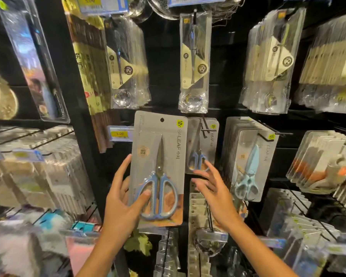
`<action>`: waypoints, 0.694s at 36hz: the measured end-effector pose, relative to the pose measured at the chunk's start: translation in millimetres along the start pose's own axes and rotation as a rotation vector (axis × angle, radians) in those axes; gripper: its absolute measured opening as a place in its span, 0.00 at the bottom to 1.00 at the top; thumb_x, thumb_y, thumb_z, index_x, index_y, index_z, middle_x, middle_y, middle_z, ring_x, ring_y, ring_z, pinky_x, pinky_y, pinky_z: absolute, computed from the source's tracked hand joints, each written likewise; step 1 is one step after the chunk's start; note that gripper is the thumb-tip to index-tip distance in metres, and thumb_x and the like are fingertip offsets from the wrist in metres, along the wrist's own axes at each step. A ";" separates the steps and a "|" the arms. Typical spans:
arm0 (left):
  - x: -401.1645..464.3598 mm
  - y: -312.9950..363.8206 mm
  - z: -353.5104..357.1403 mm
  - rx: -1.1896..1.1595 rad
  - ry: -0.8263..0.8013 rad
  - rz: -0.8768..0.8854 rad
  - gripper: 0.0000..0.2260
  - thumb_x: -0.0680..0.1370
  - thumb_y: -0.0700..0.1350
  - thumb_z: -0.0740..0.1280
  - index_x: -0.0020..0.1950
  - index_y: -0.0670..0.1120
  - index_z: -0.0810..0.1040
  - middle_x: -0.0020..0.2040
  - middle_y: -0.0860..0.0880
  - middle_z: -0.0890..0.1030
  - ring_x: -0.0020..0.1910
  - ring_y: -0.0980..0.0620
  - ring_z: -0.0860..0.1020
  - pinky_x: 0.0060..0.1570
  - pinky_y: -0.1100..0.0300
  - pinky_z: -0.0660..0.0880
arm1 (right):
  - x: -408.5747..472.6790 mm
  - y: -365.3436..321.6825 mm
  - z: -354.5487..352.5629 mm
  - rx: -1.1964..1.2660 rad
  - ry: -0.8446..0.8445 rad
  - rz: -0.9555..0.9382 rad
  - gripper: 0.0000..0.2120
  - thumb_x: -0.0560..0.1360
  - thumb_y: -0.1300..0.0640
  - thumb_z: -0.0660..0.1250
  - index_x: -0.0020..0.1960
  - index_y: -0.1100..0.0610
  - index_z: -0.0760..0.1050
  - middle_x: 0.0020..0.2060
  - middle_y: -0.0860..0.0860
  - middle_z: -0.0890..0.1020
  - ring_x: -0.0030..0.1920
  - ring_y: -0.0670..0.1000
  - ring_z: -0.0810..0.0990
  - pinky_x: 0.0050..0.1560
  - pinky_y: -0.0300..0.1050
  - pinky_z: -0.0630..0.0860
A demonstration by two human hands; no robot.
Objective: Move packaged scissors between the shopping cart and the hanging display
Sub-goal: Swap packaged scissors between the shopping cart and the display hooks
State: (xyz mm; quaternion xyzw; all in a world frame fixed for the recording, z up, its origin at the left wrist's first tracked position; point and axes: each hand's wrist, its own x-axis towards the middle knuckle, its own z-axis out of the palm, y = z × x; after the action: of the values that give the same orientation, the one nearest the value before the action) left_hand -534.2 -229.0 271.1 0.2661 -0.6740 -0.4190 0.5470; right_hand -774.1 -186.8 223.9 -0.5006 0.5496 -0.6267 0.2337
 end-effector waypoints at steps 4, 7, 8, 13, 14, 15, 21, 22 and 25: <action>-6.6 -2.3 10.6 -0.022 -0.005 -0.015 0.37 0.73 0.38 0.73 0.77 0.59 0.64 0.65 0.63 0.79 0.63 0.60 0.79 0.55 0.67 0.78 | -15.1 -30.5 5.4 0.028 -0.124 -0.063 0.33 0.81 0.55 0.64 0.80 0.42 0.53 0.64 0.42 0.79 0.61 0.47 0.82 0.62 0.46 0.79; -10.9 -6.6 16.9 -0.042 -0.012 -0.024 0.37 0.73 0.37 0.73 0.77 0.59 0.64 0.66 0.63 0.78 0.64 0.60 0.78 0.55 0.67 0.78 | -19.0 -37.3 4.7 0.011 -0.126 -0.091 0.35 0.81 0.62 0.65 0.78 0.37 0.53 0.65 0.44 0.78 0.54 0.51 0.85 0.59 0.49 0.81; -12.2 -8.0 18.6 -0.051 -0.013 -0.033 0.37 0.73 0.38 0.73 0.76 0.60 0.64 0.67 0.62 0.78 0.65 0.59 0.78 0.56 0.66 0.78 | -19.5 -36.7 3.8 0.008 -0.106 -0.089 0.36 0.80 0.65 0.65 0.77 0.36 0.54 0.64 0.44 0.79 0.51 0.55 0.85 0.58 0.53 0.81; -15.2 -17.1 23.4 -0.067 -0.070 -0.054 0.37 0.74 0.37 0.73 0.77 0.60 0.62 0.67 0.62 0.78 0.65 0.57 0.78 0.58 0.63 0.78 | -25.2 -26.0 -2.4 0.004 -0.038 -0.062 0.36 0.79 0.67 0.67 0.77 0.38 0.60 0.56 0.41 0.82 0.48 0.64 0.82 0.60 0.55 0.81; -15.0 -20.0 23.6 -0.067 -0.088 -0.063 0.38 0.74 0.38 0.74 0.77 0.61 0.62 0.67 0.61 0.78 0.65 0.57 0.78 0.57 0.62 0.79 | -27.3 -25.2 -3.0 0.005 -0.035 -0.062 0.36 0.79 0.67 0.67 0.77 0.38 0.61 0.57 0.40 0.82 0.48 0.63 0.83 0.59 0.55 0.81; -15.0 -22.9 23.5 -0.066 -0.106 -0.072 0.38 0.74 0.39 0.74 0.77 0.62 0.61 0.67 0.60 0.78 0.65 0.56 0.78 0.58 0.62 0.79 | -29.0 -23.8 -3.3 0.004 -0.030 -0.059 0.35 0.79 0.67 0.67 0.76 0.38 0.62 0.58 0.38 0.82 0.47 0.61 0.84 0.58 0.54 0.81; -16.2 -38.0 25.0 -0.014 -0.184 -0.128 0.41 0.73 0.42 0.75 0.76 0.68 0.59 0.66 0.59 0.78 0.66 0.55 0.78 0.62 0.54 0.78 | -38.5 -13.6 -10.9 -0.077 -0.008 -0.027 0.34 0.80 0.65 0.67 0.75 0.34 0.63 0.61 0.39 0.81 0.52 0.49 0.85 0.58 0.49 0.81; -16.0 -40.6 25.4 -0.001 -0.197 -0.137 0.41 0.72 0.44 0.75 0.76 0.69 0.59 0.66 0.58 0.79 0.66 0.54 0.78 0.62 0.52 0.78 | -40.1 -12.7 -12.6 -0.089 -0.001 -0.024 0.34 0.80 0.65 0.67 0.75 0.34 0.64 0.61 0.40 0.80 0.52 0.48 0.85 0.58 0.46 0.81; -14.1 -45.2 31.0 0.011 -0.240 -0.154 0.41 0.71 0.46 0.76 0.75 0.70 0.59 0.66 0.55 0.79 0.65 0.52 0.79 0.61 0.51 0.79 | -43.1 -8.7 -19.3 -0.112 0.025 -0.008 0.33 0.80 0.65 0.66 0.74 0.34 0.63 0.62 0.41 0.80 0.52 0.47 0.85 0.55 0.43 0.82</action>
State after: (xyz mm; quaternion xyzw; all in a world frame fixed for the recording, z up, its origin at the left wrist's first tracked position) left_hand -564.9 -231.9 223.5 0.2680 -0.7144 -0.4849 0.4275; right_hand -772.2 -139.2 218.0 -0.5072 0.5849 -0.6019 0.1958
